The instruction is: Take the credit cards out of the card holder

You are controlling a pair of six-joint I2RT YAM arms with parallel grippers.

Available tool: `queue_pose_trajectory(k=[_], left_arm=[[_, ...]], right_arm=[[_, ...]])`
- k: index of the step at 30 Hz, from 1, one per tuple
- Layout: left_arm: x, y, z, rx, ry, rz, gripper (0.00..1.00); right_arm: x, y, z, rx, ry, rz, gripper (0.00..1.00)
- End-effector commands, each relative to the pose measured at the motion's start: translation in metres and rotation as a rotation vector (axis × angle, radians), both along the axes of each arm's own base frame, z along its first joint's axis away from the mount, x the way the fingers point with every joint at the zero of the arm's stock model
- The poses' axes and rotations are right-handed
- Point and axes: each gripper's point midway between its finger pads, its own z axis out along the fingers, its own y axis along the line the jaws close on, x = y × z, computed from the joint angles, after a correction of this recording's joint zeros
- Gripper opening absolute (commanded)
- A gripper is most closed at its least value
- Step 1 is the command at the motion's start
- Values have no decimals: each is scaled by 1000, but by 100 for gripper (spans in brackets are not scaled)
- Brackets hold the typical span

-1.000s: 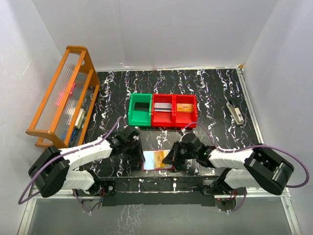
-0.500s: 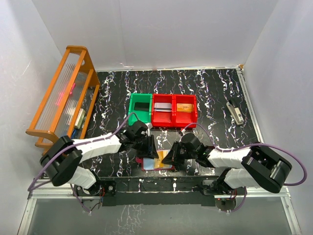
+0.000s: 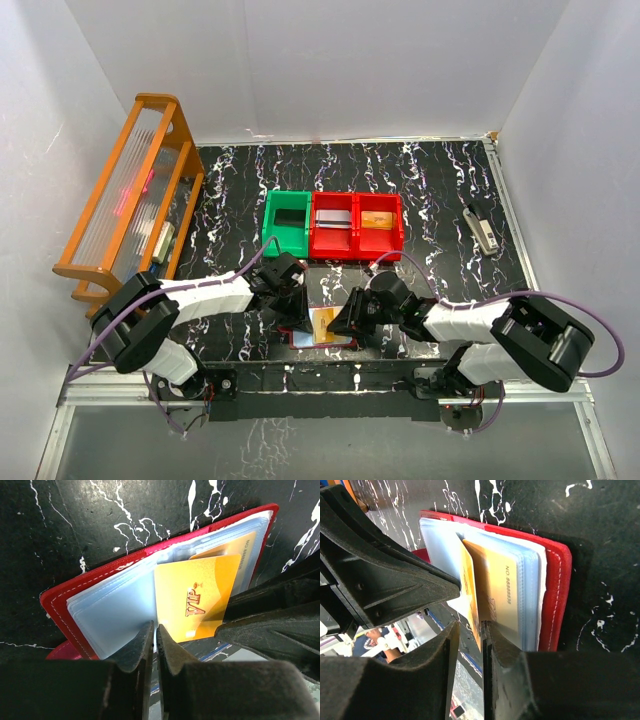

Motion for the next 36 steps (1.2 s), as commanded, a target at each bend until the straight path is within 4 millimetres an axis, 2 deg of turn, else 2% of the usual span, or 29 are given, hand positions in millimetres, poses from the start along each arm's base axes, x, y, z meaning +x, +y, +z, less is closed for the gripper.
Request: queue_pose_trajectory(k=[1,4,5,7,13,16,19,29,36], left_arm=[[-16,30,-19,124,41,-5,6],[-14,29,-17,120,32,-6,6],[-14,29,-17,121,30,-7,6],[-13,29,-16,124,27,-9,6],[-15,33,-17,132,25,-8,6],[-15,31,-17,117,20,5,6],[-14,30,-16,113,18,4,5],[-11,33,-12,121,-7,10,5],[-11,32,-10,108,-10,26,5]], right_arm=[[15,16,22,71,-69,8,24],[15,16,15,54,-64,15,25],[21,24,24,76,-83,21,25],[24,27,26,82,-94,23,23],[26,33,26,104,-108,43,17],[26,34,23,99,-103,52,10],[26,32,21,89,-109,40,0],[33,18,32,16,-189,17,0],[39,-1,52,-21,-297,-37,0]])
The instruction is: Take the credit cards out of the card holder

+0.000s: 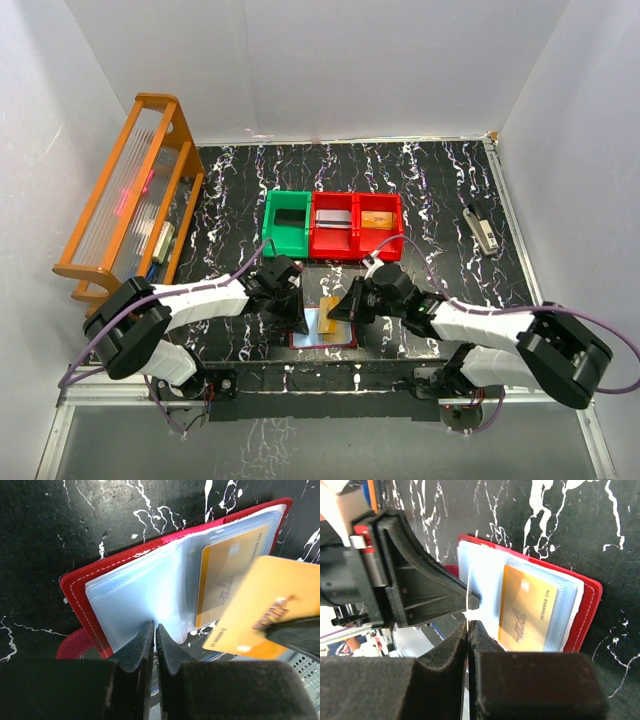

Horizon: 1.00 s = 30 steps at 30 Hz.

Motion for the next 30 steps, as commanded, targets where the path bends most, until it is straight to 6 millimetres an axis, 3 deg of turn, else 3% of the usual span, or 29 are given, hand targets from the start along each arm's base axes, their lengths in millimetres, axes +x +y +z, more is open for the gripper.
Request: queue_pose_trajectory(k=[1,10,12,14,18,23,30], left_arm=[[-9,22,-9,83,10,11,5],[2,20,3,74,-46,29,13],[8,16,17,49,-90,29,22],[15,13,28,31,-129,26,38],[32,7,52,7,-227,16,60],[62,21,81,78,-378,50,86],[97,64,111,170,-478,154,98]], right_arm=[[18,-8,28,-10,-134,-53,0],[27,-31,52,-21,-261,-141,0],[31,-35,58,-25,-300,-160,0],[36,-38,67,-30,-346,-173,0],[44,-46,90,-43,-468,-186,0],[57,-66,118,-81,-645,-246,0],[81,-107,160,-196,-873,-412,0]])
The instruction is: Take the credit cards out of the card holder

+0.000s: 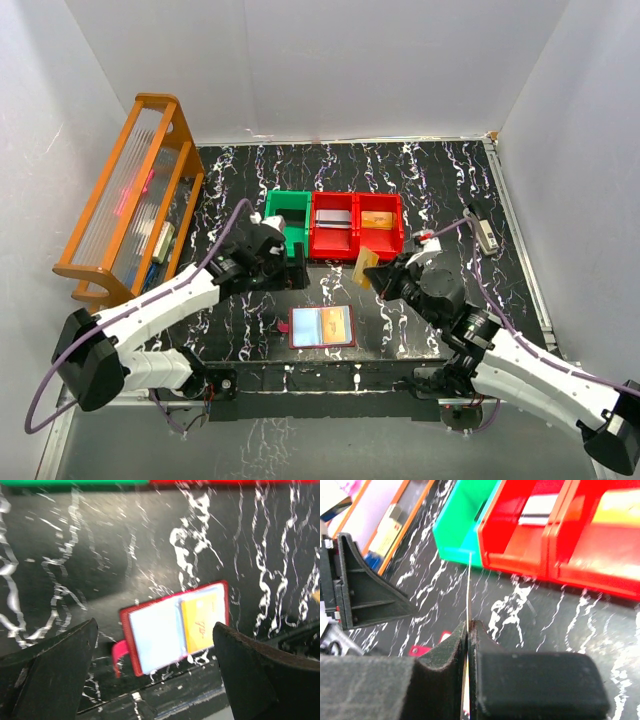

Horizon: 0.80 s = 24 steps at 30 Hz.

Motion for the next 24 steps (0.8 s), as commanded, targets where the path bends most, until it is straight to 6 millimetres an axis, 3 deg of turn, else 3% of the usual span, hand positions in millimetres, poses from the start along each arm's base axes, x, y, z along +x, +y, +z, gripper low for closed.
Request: queue_pose_trajectory(k=[1,9,13,17,21,22,23,24], left_arm=[[24,46,22,92,-84,99,98],[44,113,26,200,-67,218,98],[50,128,27,125,2,245,98],[62,151,45,70,-76,323,98],[59,160,42,73,-64,340,98],[57,162,39,88,-67,339,99],[54,166,37,105,-73,333,98],[52,168,36,117,-85,327,99]], right_arm=[[29,-31,57,-62,-224,-174,0],[61,-31,57,-319,-228,-180,0],[79,-31,64,-308,-196,-111,0],[99,-46,72,-291,-144,-89,0],[113,-51,53,-351,-61,-16,0],[116,-53,47,-380,-44,-13,48],[120,-55,42,-411,-31,-20,3],[124,-59,37,-446,-26,-29,0]])
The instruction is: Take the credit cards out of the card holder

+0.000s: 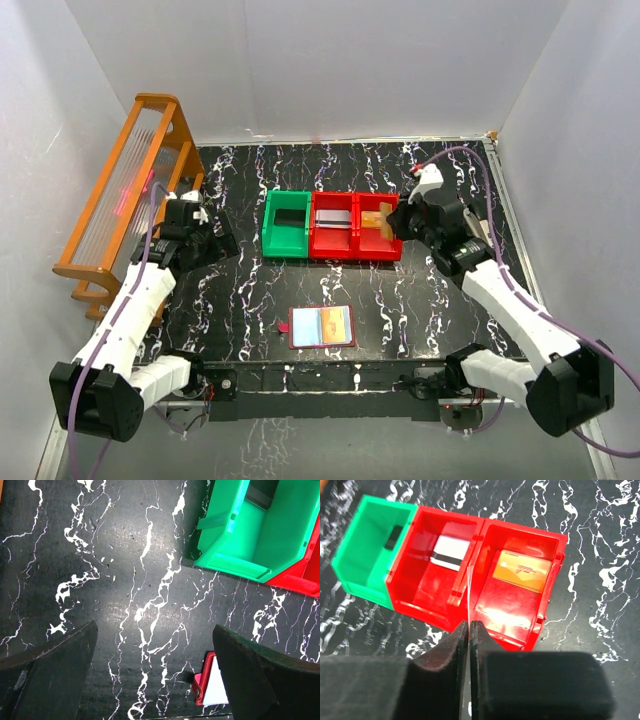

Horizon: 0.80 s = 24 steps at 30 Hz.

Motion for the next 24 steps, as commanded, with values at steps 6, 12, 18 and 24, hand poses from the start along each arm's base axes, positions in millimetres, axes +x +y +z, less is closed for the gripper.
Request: queue_pose_trajectory(k=[6,12,18,24], left_arm=[[-8,-7,-7,-16,-88,-114,98],[-7,-5,-21,4,-61,-114,99],[-4,-4,-18,10,-93,-110,99],[-2,-2,-14,15,-114,-106,98]], right_arm=[[36,-19,-22,-329,-19,43,0],[60,-6,-18,-369,-147,111,0],[78,5,-35,-521,-154,256,0],[90,9,-59,-746,-184,461,0]])
